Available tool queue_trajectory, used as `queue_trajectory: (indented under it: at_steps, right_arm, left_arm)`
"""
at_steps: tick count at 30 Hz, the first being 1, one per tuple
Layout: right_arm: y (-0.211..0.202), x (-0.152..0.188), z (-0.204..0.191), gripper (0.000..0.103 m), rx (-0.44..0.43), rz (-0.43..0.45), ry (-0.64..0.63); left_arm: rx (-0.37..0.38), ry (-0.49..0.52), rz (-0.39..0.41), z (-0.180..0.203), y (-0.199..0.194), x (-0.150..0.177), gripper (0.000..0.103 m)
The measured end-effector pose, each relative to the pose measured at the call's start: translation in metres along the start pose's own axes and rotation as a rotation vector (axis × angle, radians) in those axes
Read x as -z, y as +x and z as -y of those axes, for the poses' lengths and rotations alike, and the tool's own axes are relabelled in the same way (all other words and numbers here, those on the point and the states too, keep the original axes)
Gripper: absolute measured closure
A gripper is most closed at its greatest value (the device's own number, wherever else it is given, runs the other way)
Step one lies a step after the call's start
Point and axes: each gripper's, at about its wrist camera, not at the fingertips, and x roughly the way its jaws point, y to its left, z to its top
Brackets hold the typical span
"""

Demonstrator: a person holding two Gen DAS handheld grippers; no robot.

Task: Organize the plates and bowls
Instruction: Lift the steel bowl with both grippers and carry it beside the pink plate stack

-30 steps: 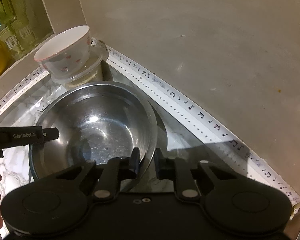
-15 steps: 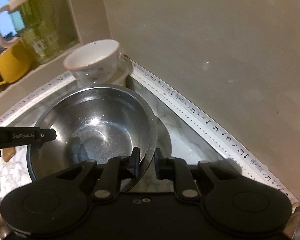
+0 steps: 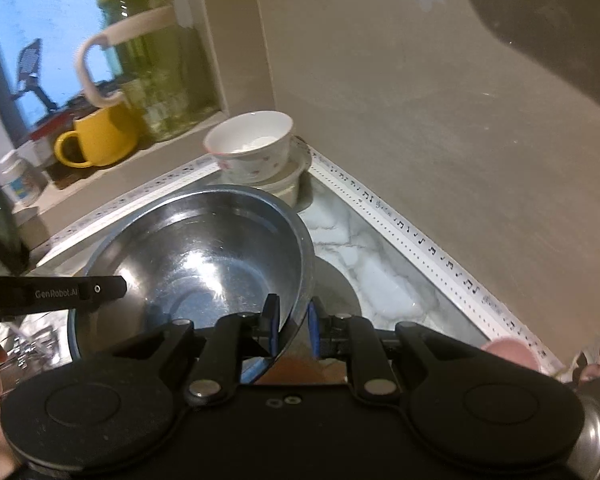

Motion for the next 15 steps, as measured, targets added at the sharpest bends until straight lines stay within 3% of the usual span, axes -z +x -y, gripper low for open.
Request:
queue_trajectory:
  at_steps: [15]
  right_arm:
    - [-0.078,0.062,0.009,0.087,-0.091,-0.03,-0.016]
  left_arm:
    - [0.089,0.075,-0.008,0.004,-0.074,0.081,0.085]
